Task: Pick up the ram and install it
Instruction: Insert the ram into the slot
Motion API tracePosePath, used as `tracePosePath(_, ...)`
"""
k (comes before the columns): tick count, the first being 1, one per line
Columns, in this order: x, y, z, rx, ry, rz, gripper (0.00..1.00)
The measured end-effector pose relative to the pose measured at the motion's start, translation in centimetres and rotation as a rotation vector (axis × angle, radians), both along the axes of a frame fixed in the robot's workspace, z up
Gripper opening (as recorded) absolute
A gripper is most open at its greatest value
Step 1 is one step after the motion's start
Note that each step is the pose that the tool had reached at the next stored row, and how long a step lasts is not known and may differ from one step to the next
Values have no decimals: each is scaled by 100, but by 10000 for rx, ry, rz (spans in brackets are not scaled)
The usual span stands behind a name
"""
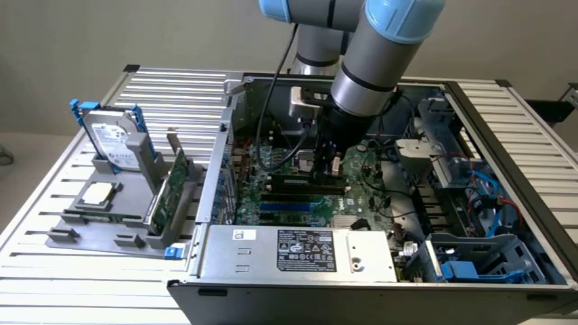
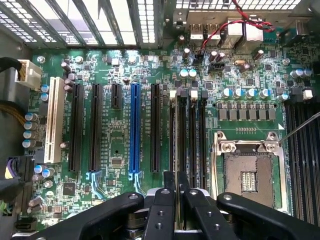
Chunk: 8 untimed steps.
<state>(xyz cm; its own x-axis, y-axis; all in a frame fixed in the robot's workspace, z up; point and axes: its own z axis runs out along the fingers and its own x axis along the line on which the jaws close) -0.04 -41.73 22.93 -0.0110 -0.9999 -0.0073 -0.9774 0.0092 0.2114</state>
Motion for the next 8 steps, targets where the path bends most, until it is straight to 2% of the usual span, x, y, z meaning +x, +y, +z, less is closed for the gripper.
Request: tracePosePath(8,0,1,-12,2,-1,31,13)
